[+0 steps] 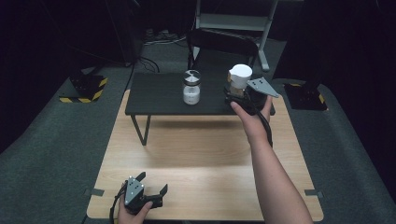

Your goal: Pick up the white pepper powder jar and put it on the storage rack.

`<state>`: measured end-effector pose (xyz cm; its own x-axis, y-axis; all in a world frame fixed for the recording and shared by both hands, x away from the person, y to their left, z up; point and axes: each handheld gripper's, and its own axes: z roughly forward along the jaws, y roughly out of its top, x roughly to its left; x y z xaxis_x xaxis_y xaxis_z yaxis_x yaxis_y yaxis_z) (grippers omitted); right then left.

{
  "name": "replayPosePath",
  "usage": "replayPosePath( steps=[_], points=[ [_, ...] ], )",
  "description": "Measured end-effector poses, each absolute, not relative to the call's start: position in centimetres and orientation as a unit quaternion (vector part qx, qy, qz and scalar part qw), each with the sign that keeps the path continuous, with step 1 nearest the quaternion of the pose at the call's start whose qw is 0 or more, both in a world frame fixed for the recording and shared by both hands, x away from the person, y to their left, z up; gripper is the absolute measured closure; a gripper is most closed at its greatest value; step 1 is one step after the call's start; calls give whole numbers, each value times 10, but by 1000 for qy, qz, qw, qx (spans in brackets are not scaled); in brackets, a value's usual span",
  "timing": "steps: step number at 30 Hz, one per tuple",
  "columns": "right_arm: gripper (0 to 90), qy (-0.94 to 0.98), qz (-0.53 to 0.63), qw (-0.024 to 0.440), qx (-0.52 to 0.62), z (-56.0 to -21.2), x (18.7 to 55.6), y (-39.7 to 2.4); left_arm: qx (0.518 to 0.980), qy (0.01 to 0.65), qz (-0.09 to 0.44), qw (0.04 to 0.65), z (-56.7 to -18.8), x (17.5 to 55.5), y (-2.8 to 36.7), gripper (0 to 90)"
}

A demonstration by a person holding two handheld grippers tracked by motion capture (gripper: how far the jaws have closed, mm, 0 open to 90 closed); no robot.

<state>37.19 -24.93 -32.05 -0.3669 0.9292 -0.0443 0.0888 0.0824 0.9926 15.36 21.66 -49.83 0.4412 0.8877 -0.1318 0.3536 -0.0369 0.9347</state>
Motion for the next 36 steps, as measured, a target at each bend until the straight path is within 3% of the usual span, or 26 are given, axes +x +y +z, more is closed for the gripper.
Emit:
replayPosePath(
  steps=[36],
  points=[
    [0,615,585,379,368,-349,301,-284,679,456,259,514,-497,154,215,7]
  ],
)
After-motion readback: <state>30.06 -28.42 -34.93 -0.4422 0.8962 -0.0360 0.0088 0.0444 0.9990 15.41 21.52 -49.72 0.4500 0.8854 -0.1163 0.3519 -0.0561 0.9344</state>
